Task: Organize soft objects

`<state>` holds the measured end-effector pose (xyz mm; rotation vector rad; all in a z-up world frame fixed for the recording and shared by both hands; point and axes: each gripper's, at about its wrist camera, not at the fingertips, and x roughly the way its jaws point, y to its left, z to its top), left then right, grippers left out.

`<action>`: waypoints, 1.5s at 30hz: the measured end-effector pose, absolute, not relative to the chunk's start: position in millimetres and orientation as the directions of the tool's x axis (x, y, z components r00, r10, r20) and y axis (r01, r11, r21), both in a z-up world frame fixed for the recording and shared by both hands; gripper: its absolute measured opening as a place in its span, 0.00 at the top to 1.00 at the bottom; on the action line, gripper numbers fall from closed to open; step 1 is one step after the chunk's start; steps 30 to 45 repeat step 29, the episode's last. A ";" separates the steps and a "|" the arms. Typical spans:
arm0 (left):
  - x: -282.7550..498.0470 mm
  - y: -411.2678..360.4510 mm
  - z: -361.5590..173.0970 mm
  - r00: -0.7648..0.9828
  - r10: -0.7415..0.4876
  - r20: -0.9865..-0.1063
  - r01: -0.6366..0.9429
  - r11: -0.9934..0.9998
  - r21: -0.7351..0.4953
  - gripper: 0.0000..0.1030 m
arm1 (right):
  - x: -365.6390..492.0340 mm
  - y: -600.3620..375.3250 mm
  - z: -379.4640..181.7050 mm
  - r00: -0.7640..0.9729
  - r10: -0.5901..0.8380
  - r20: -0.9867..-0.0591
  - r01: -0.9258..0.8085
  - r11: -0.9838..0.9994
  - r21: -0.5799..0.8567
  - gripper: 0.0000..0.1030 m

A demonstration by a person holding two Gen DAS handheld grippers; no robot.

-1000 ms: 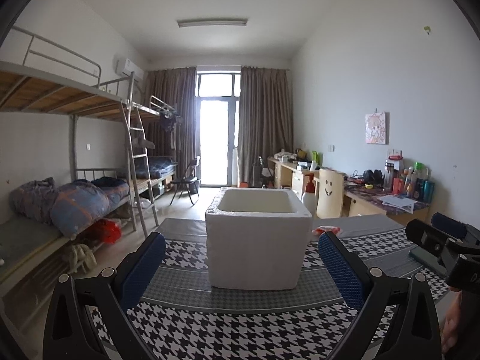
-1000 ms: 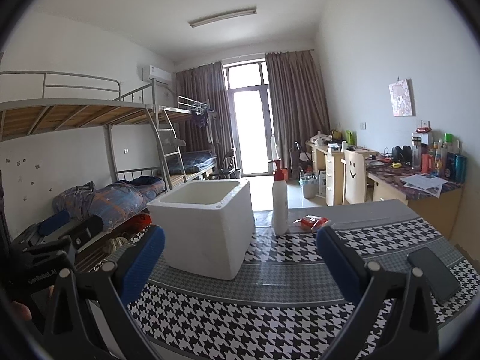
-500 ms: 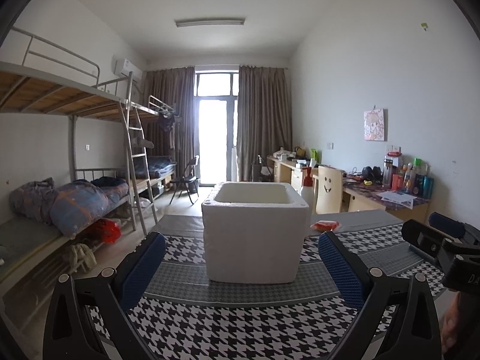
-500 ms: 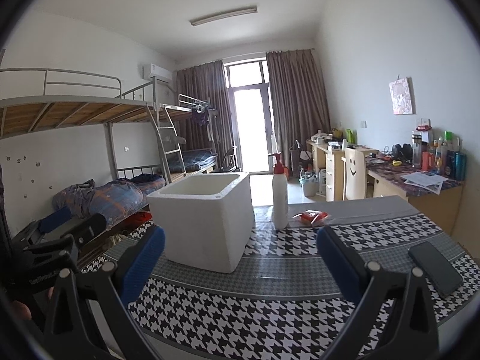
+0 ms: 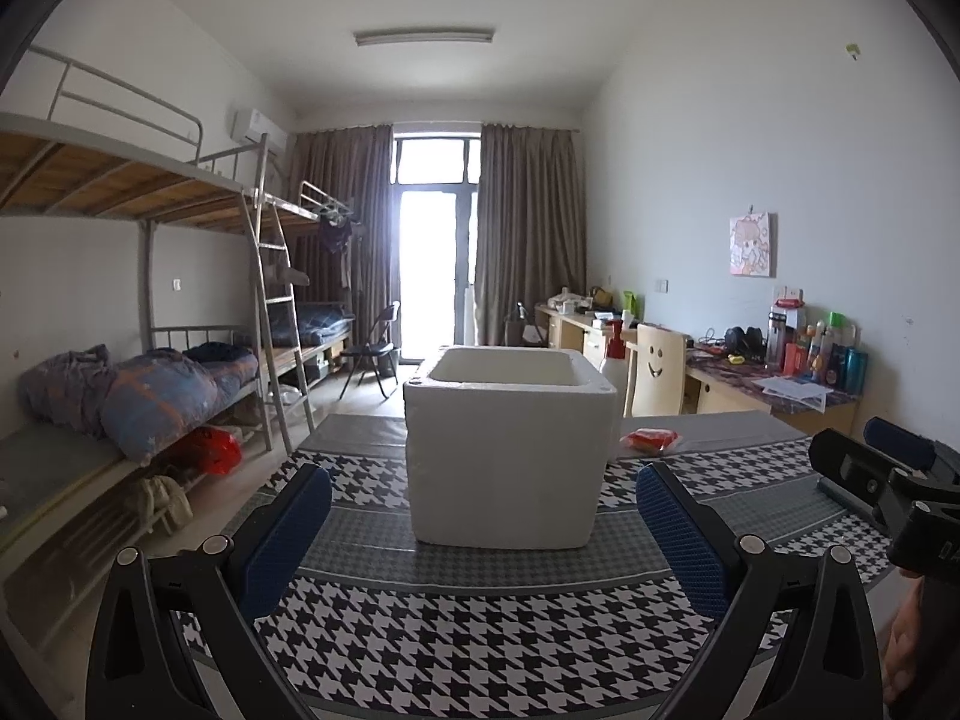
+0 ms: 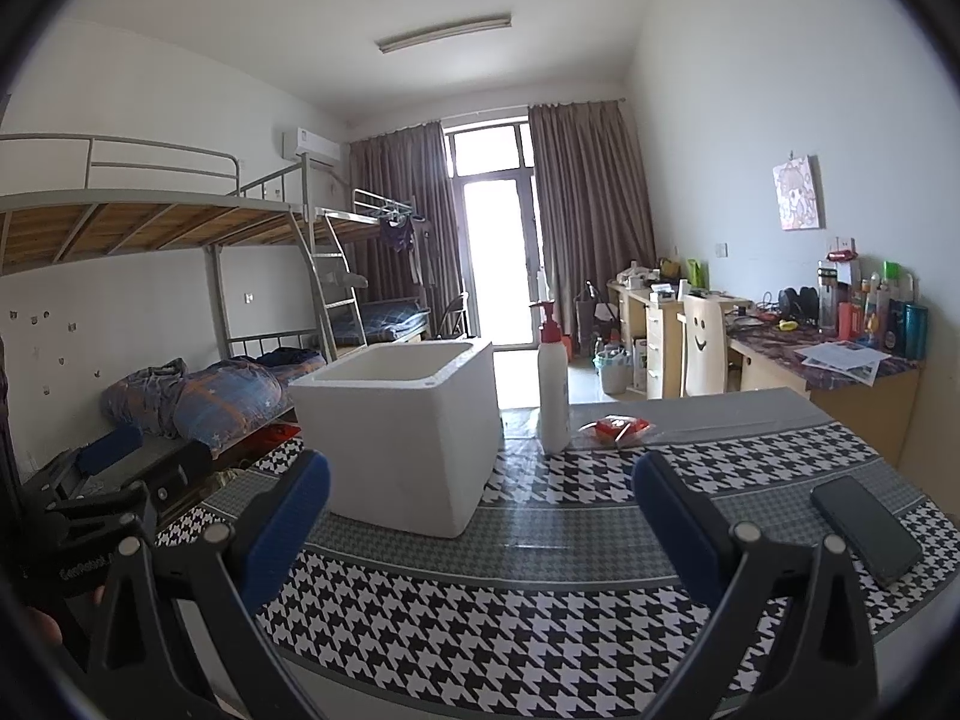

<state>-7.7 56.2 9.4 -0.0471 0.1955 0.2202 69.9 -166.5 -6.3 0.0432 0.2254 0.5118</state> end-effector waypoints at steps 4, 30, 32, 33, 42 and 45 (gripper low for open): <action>-8.0 56.0 6.9 0.958 0.204 -0.204 -0.213 0.977 -0.022 0.01 | 70.7 -167.9 -9.2 0.849 0.485 -0.208 -0.475 0.874 0.101 0.01; -6.9 56.9 5.8 0.956 0.191 -0.221 -0.199 0.980 -0.011 0.01 | 69.5 -169.6 -10.0 0.847 0.485 -0.217 -0.475 0.874 0.098 0.01; -6.9 56.9 5.8 0.956 0.191 -0.221 -0.199 0.980 -0.011 0.01 | 69.5 -169.6 -10.0 0.847 0.485 -0.217 -0.475 0.874 0.098 0.01; -6.9 56.9 5.8 0.956 0.191 -0.221 -0.199 0.980 -0.011 0.01 | 69.5 -169.6 -10.0 0.847 0.485 -0.217 -0.475 0.874 0.098 0.01; -6.9 56.9 5.8 0.956 0.191 -0.221 -0.199 0.980 -0.011 0.01 | 69.5 -169.6 -10.0 0.847 0.485 -0.217 -0.475 0.874 0.098 0.01; -6.9 56.9 5.8 0.956 0.191 -0.221 -0.199 0.980 -0.011 0.01 | 69.5 -169.6 -10.0 0.847 0.485 -0.217 -0.475 0.874 0.098 0.01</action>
